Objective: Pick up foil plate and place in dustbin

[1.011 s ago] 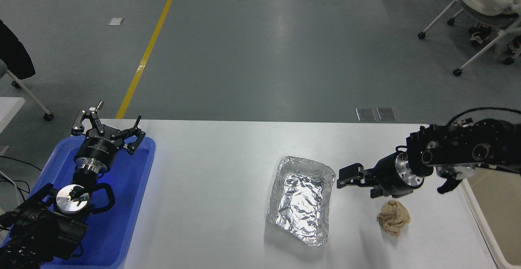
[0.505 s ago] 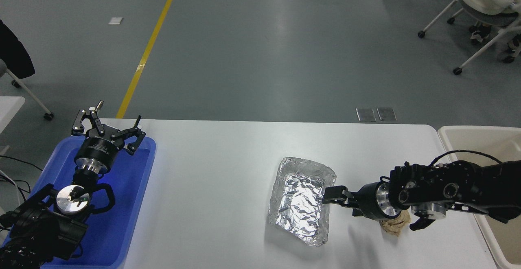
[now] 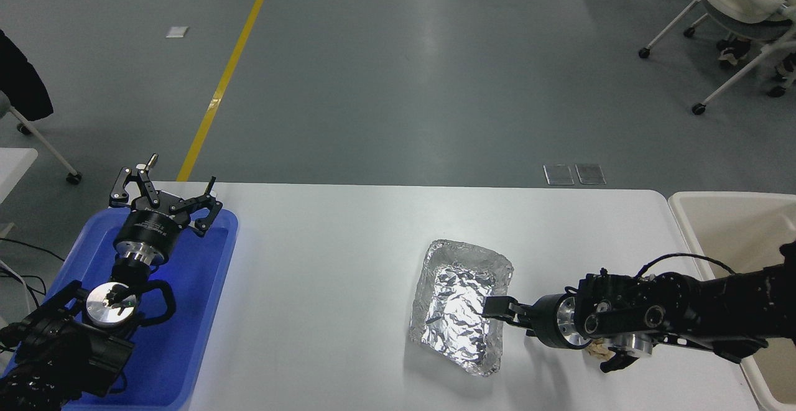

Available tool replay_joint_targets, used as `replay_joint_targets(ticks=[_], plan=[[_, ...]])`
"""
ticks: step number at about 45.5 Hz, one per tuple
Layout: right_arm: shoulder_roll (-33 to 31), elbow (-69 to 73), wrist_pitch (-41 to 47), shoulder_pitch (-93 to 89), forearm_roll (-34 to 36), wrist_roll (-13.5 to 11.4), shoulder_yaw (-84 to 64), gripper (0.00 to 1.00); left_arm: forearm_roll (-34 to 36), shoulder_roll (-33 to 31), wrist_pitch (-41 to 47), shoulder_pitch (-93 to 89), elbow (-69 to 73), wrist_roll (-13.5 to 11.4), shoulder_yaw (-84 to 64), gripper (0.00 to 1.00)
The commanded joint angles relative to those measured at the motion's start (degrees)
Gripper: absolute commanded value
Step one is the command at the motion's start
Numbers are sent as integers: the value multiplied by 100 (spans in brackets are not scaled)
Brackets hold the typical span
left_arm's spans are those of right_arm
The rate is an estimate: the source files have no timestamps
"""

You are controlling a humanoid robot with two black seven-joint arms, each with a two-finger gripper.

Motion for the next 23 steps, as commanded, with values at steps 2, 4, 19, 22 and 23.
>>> replay_joint_targets(ticks=[2,4,19,22,23], plan=[[184,-188,-228,-112,-81,2,-105,41,0,4,5,-5,1,2,0,100],[184,-188,-228,-103,-81,2,-140,29,0,4,-3,4,1,-7,0,100],[254,-170,-228,28,-133,2,-272,0,0,4,-3,4,-8,1,0,100],[236,-152,-228,73,-133,2,-272,0,0,4,-3,4,-8,2,0,100],[228,-144,-228,90,-125,2,-281,0,0,4,-3,-5,1,2,0,100]])
